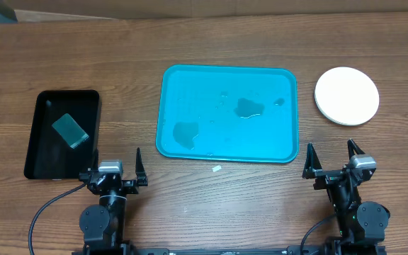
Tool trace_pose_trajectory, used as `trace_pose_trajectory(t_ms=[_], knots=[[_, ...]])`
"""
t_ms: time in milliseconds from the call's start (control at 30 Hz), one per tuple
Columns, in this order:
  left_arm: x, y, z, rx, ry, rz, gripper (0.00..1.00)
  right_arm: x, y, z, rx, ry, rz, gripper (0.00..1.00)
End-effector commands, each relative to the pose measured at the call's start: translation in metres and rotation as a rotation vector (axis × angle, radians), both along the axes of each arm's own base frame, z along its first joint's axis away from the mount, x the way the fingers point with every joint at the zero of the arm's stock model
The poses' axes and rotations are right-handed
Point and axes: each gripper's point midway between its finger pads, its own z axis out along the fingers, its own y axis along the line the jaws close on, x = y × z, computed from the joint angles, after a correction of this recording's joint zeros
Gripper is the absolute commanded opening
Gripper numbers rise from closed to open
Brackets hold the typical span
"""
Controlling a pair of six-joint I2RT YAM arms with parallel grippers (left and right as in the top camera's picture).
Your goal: Clean dirty plates on tray and stack at the side
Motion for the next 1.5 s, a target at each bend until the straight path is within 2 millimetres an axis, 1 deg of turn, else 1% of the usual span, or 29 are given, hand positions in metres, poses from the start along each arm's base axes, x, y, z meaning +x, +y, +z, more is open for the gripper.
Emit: trace_pose_trajectory(t_ms=[0, 100, 300, 533, 600, 733, 1000, 1200, 1467], knots=[[-0.001, 0.004, 0.0, 0.029, -0.004, 0.018, 1.0, 0.0, 0.001, -0.002, -0.004, -0.002, 0.003, 1.0], [-0.001, 0.004, 0.0, 0.025, -0.004, 0.02, 1.0, 0.0, 0.001, -0.002, -0.004, -0.003, 0.003, 1.0], [-0.001, 0.004, 0.0, -0.045, -0.007, 0.027, 1.0, 0.0, 0.001, -0.002, -0.004, -0.002, 0.003, 1.0], [0.0, -0.01, 0.0, -0.059, -0.006, -0.027, 1.0, 0.0, 0.001, -0.002, -0.004, -0.002, 0.003, 1.0], [0.0, -0.011, 0.0, -0.061, -0.006, -0.033, 1.0, 0.0, 0.001, -0.002, -0.004, -0.002, 0.003, 1.0], [0.0, -0.012, 0.0, -0.066, -0.006, -0.034, 1.0, 0.0, 0.001, -0.002, -0.004, -0.002, 0.003, 1.0], [0.0, -0.011, 0.0, -0.143, -0.008, -0.021, 1.0, 0.0, 0.001, -0.002, -0.004, -0.002, 0.003, 1.0], [0.0, -0.006, 0.0, -0.14, -0.011, 0.004, 1.0, 0.0, 0.001, -0.002, -0.004, -0.002, 0.003, 1.0], [0.0, -0.009, 0.0, -0.098, -0.008, -0.015, 1.0, 0.0, 0.001, -0.002, -0.004, -0.002, 0.003, 1.0]])
